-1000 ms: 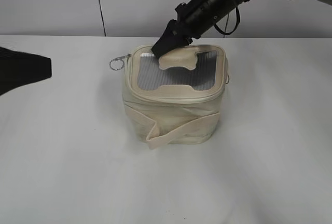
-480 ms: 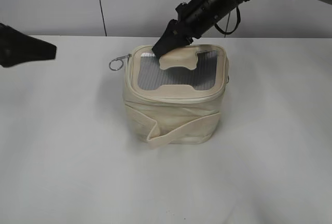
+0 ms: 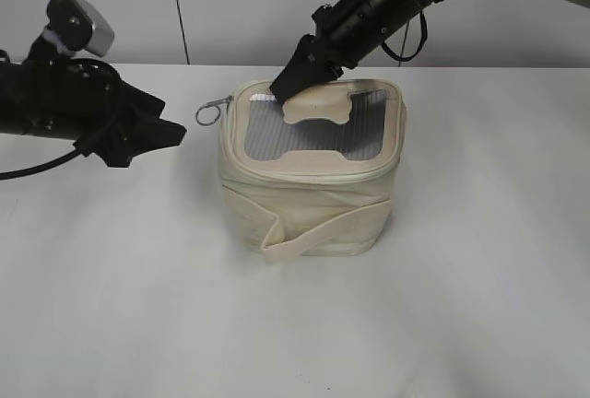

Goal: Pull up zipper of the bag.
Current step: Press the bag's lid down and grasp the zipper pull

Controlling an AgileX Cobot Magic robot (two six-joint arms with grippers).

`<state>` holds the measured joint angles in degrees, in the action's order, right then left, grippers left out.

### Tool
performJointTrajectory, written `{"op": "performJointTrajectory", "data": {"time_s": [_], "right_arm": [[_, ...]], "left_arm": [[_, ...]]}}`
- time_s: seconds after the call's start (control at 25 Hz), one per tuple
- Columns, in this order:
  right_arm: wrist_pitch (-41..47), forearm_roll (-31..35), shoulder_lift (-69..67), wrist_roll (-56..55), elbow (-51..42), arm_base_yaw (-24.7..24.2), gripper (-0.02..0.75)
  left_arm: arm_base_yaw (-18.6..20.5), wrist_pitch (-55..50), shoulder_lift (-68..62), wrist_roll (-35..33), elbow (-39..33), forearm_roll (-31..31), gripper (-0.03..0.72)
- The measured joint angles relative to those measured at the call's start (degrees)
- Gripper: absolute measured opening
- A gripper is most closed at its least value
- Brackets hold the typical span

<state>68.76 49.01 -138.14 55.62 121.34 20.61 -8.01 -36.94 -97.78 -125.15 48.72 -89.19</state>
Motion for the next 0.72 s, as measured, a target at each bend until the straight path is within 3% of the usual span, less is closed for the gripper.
{"op": "performJointTrajectory", "data": {"time_s": [0.16,0.48,0.72], "right_arm": [[0.0,0.0,0.0,0.0,0.0,0.0,0.063],[0.1,0.0,0.0,-0.1,0.1,0.0,0.062],[0.1,0.0,0.0,-0.1,0.1,0.0,0.062]], "left_arm": [[-1.2,0.3,-3.0,-4.7,1.0,-4.3,0.447],[-1.6,-1.5,-8.7,-5.6,7.4,-5.9,0.447],[-4.7,-0.4,-10.4,-5.7,8.5,-6.5,0.446]]}}
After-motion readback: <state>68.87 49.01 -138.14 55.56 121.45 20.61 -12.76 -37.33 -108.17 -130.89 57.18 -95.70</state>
